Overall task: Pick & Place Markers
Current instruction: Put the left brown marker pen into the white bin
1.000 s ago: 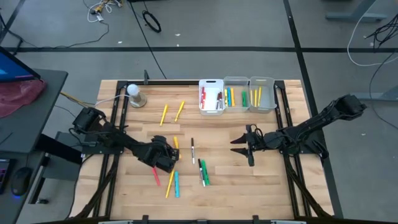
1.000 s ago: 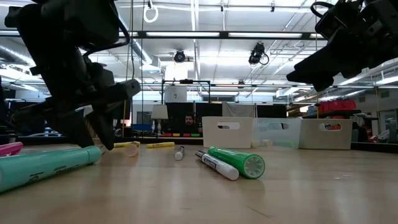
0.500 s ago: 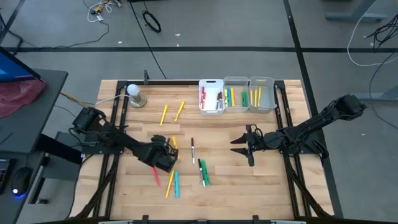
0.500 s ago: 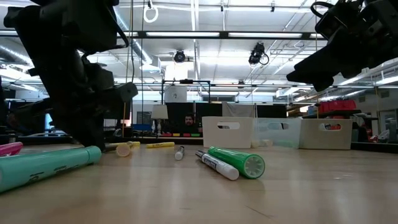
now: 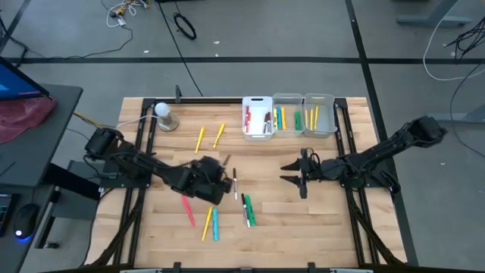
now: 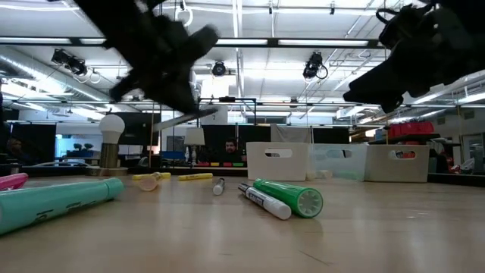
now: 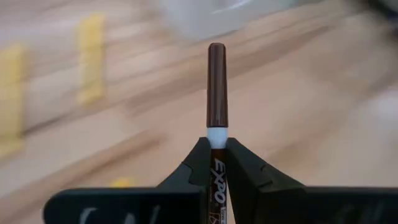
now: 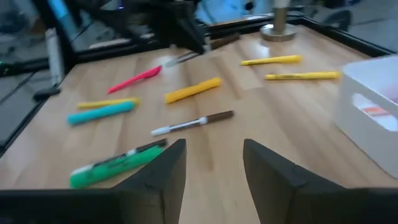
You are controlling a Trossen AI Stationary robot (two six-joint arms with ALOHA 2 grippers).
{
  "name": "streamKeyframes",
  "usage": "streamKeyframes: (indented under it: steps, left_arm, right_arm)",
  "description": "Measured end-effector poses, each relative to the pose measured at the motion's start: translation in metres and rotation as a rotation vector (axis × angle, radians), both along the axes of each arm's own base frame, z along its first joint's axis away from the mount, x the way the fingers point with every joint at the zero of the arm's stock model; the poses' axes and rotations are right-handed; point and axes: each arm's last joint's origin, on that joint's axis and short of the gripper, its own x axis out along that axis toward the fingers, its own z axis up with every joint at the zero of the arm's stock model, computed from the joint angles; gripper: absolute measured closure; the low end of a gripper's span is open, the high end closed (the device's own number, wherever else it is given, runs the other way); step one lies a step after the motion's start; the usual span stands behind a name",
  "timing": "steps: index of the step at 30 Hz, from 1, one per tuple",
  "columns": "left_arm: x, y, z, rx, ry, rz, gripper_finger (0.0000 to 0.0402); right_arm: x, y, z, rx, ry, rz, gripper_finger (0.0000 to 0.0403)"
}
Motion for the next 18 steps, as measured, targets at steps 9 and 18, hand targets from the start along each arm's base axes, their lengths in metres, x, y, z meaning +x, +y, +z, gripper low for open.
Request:
streamKeyframes:
  steps: [9,18]
  left_arm:
    - [0.059,0.013,0.034,0.241,-0.29,-0.394,0.0373]
    - [0.078,0.012,0.035,0.356,-0.456,-0.564,0.0373]
  right_arm:
    - [0.012,-0.008,0.011,0.056,-0.159,0.048,0.0235]
    - [0.034,-0.01,0.03,0.112,-0.44,0.044,0.0214]
